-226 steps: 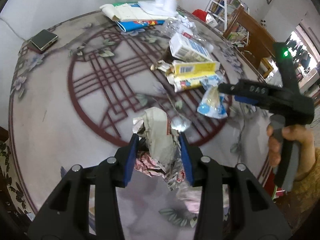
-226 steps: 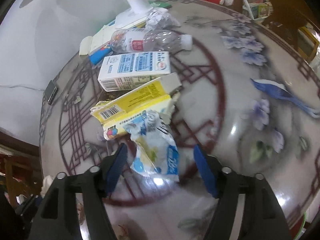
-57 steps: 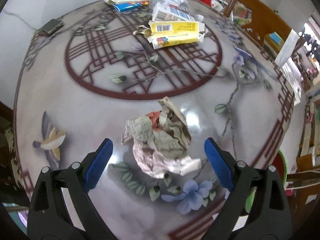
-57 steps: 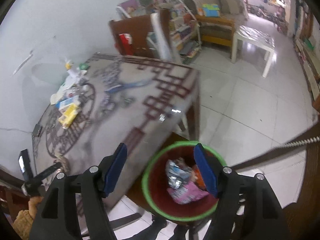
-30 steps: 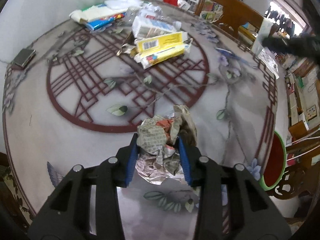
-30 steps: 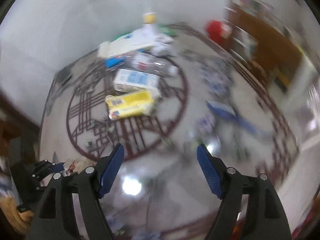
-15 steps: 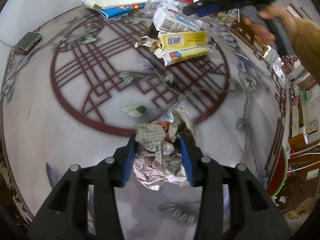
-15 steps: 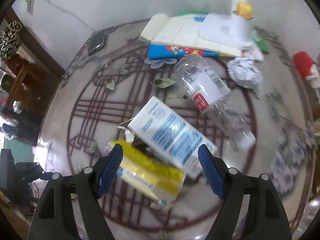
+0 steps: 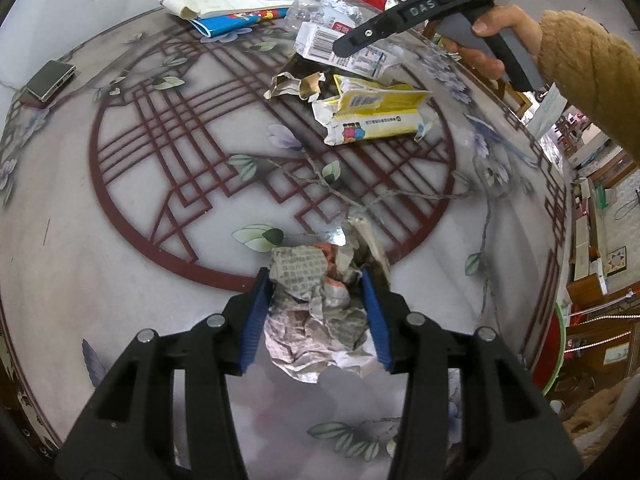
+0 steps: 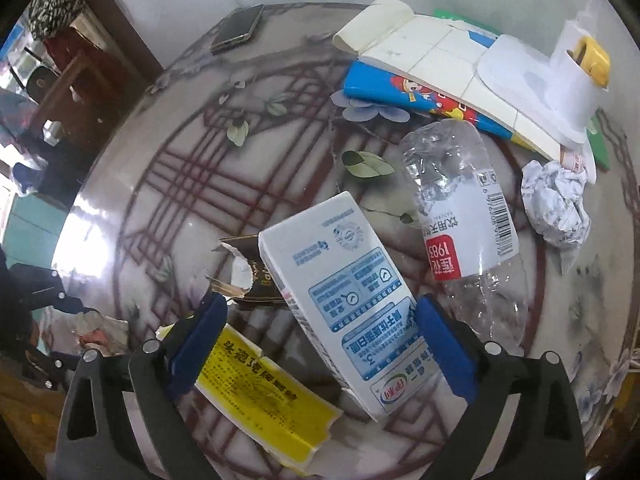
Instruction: Collect trash
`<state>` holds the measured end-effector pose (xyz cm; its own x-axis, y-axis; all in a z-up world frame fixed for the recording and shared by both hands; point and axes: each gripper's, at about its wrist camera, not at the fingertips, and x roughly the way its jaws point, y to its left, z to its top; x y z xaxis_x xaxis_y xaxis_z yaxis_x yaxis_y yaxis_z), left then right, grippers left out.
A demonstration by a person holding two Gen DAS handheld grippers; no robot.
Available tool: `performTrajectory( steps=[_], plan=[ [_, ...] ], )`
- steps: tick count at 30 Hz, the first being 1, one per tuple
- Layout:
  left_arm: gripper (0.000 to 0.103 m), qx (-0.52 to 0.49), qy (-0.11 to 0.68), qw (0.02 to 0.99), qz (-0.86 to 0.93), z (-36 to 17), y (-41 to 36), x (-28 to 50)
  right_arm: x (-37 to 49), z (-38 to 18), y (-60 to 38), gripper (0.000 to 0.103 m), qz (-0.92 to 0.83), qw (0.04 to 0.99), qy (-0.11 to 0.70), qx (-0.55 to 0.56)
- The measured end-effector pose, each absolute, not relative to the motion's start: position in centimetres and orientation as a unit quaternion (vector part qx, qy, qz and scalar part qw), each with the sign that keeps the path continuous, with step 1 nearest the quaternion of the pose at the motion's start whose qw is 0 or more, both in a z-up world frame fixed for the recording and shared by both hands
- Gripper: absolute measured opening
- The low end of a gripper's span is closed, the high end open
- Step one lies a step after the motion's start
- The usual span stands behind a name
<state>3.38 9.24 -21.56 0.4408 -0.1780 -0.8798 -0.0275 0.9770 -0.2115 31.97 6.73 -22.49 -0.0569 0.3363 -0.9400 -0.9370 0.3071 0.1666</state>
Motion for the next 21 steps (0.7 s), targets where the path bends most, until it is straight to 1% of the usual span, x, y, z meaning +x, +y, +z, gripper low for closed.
performTrajectory(
  steps=[3,5,6,7,8,10,13,18,19,21],
  plan=[
    [0.043,-0.096,0.527,0.843,-0.049,-21.4,9.1,3.3,32.0,-23.2,6.9,0.091,0.486,0.634,0.516,-0.309],
    [0.043,-0.094,0.527,0.843,-0.051,-21.3,9.0,3.2,31.9,-23.5,6.7,0.086,0.473,0.640,0.520,-0.311],
    [0.043,-0.092,0.525,0.844,-0.052,-21.2,8.9,3.1,31.7,-23.7,6.6,0.077,0.470,0.642,0.519,-0.313],
    [0.043,-0.092,0.524,0.845,-0.052,-21.1,8.9,3.1,31.5,-23.7,6.4,0.073,0.466,0.645,0.519,-0.313],
    [0.043,-0.092,0.524,0.845,-0.053,-21.1,8.9,3.1,31.2,-23.6,6.2,0.071,0.461,0.650,0.517,-0.312],
    [0.043,-0.092,0.522,0.846,-0.053,-21.0,9.0,3.0,30.7,-23.3,5.5,0.063,0.460,0.652,0.521,-0.302],
    [0.043,-0.096,0.519,0.848,-0.051,-20.8,9.1,2.8,29.5,-22.9,4.6,0.060,0.464,0.648,0.538,-0.275],
    [0.051,-0.100,0.512,0.852,-0.049,-20.7,9.4,2.4,26.7,-22.6,2.7,0.060,0.443,0.658,0.558,-0.243],
    [0.055,-0.101,0.513,0.851,-0.050,-20.8,9.4,2.4,26.3,-22.7,2.5,0.061,0.435,0.662,0.561,-0.240],
    [0.057,-0.101,0.517,0.848,-0.054,-21.1,9.3,2.4,25.9,-22.7,2.3,0.063,0.430,0.670,0.558,-0.235]
  ],
)
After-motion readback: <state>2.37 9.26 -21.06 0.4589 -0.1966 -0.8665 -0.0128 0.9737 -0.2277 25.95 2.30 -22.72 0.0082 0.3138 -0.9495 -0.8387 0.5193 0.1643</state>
